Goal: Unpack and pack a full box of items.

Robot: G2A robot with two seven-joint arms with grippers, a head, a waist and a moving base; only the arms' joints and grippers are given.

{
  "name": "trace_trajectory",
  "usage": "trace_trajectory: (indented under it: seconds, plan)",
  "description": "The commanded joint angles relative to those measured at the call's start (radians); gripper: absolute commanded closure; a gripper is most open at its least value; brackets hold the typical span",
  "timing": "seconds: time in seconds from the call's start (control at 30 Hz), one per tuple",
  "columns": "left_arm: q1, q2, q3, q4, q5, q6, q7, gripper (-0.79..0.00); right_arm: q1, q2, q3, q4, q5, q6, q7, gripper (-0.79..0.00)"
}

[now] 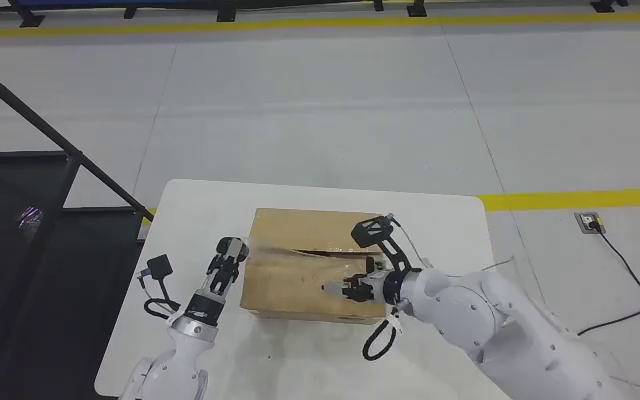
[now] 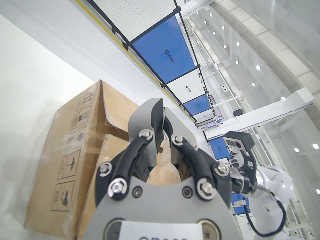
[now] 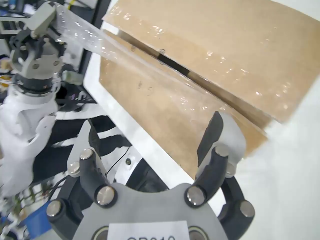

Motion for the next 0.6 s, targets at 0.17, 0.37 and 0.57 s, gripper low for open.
trace_trajectory:
  seconds: [0.17,0.37,0.57]
  plan:
    - [-0.007,-0.001,0.006,0.006,0.0,-0.001,-0.005,0.0,-0.044,0.005,-0.006,-0.091,-0.181,0.227,0.098,-0.785]
    - [-0.007,-0.002,0.004,0.009,-0.006,-0.004,-0.008,0.0,-0.033,0.003,-0.008,-0.084,-0.177,0.231,0.128,-0.785]
    - [-0.006,-0.002,0.002,0.011,-0.011,-0.004,-0.015,0.0,-0.04,-0.004,-0.014,-0.069,-0.22,0.241,0.095,-0.785]
